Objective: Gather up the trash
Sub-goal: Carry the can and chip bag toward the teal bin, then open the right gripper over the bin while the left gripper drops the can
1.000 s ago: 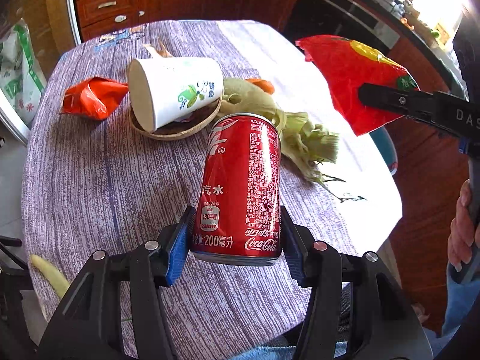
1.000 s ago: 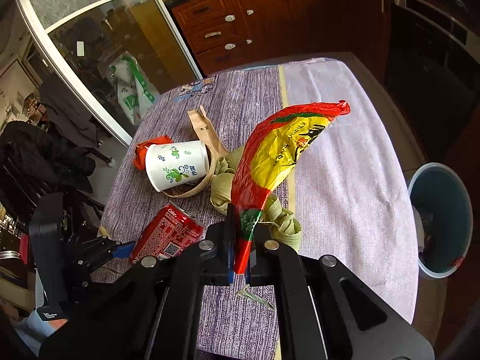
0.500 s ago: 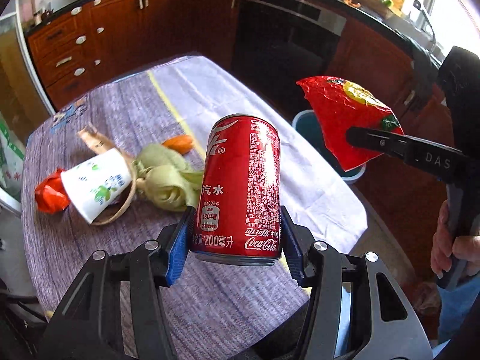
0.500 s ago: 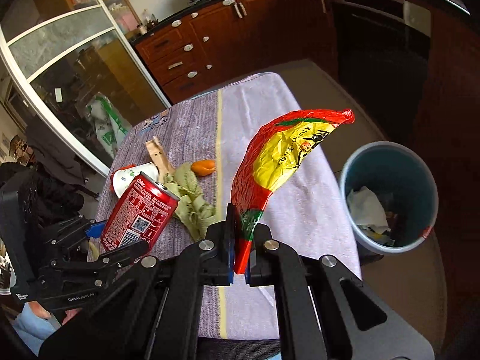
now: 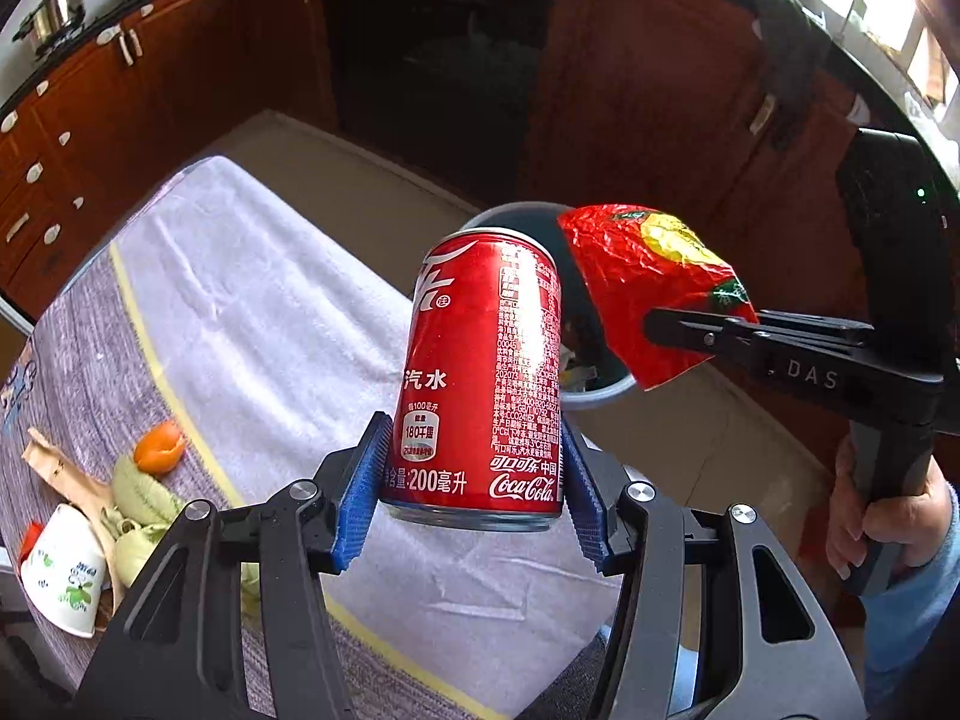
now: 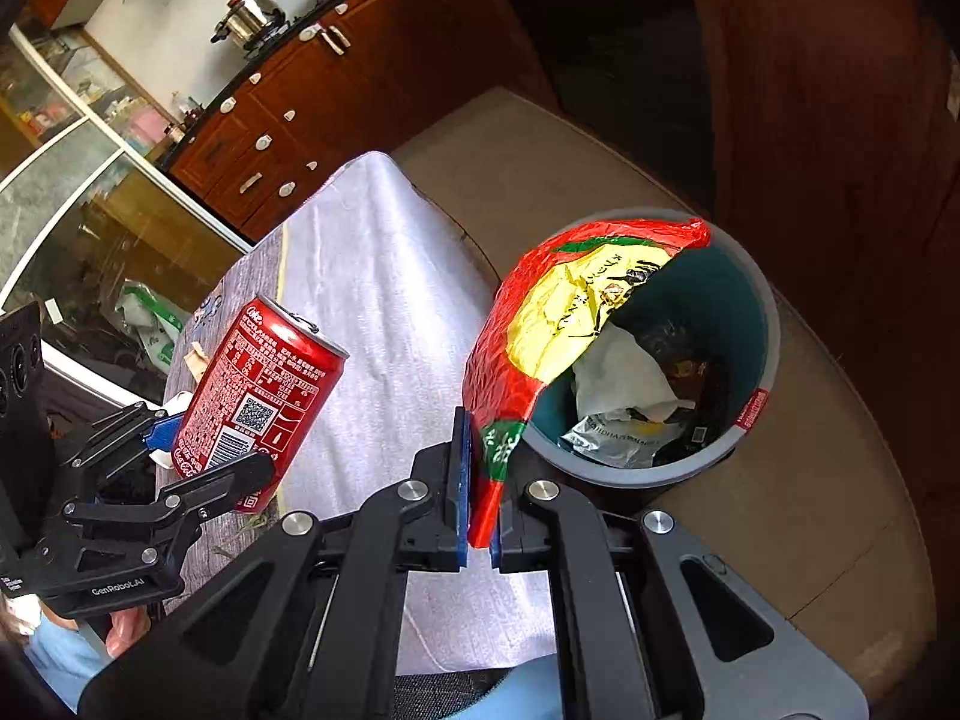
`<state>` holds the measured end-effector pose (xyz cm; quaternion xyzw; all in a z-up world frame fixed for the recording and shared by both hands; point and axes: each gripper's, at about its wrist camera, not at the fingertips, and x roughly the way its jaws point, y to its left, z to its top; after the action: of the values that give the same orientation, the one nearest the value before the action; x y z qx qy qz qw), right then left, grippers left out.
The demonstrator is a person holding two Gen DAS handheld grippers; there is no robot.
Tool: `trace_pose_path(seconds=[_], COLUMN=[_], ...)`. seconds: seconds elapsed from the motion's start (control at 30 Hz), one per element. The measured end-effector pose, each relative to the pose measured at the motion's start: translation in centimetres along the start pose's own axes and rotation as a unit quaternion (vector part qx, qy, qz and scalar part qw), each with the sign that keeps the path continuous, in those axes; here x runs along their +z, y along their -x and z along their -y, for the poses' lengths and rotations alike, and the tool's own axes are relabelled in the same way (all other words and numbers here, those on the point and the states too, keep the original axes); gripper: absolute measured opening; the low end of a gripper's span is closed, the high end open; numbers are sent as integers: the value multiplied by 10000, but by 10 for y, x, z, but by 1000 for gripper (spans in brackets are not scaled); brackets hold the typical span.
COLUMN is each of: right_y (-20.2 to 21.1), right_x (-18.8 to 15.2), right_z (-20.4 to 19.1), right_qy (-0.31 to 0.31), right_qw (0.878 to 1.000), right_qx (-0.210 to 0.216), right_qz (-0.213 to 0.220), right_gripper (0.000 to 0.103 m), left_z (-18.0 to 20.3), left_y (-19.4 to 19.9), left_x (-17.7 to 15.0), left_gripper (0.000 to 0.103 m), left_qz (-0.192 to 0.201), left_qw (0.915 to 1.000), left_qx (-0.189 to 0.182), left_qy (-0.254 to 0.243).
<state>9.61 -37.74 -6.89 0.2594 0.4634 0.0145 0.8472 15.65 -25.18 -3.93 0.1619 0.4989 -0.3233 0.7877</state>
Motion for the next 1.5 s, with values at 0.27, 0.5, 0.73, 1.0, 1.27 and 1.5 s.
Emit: trace_pose_path(seconds=[0.27,0.5,0.73,1.0,1.27,1.5], right_y=[-39,-56,-53,-35,-29,-35], right_x=[7,13,14,12,11,9], right_z=[44,75,97,113,123,121], right_qy=[-431,-692,-1093,-1385,-1499,-1556], right_qw=[9984,9961,9931,9896,9877,9867], right_qx=[103,90,-42,-343,-440,-407], right_qz=[-365,-537,-426,-162,-105,-253], right_gripper=[7,26,85,90,92,92], left_z=[21,33,43,62,58,43], left_y=[-52,-86,-110,-128,-117,-114], left_x=[33,55,66,74,77,69], left_gripper=[56,56,56,56,73,82], left_qz=[-405,-637,-793,-890,-701,-814], left_qw=[9990,9975,9962,9948,9967,9963], left_qx=[-11,-8,-15,-99,49,132], left_qy=[-197,-292,-363,-482,-410,-245])
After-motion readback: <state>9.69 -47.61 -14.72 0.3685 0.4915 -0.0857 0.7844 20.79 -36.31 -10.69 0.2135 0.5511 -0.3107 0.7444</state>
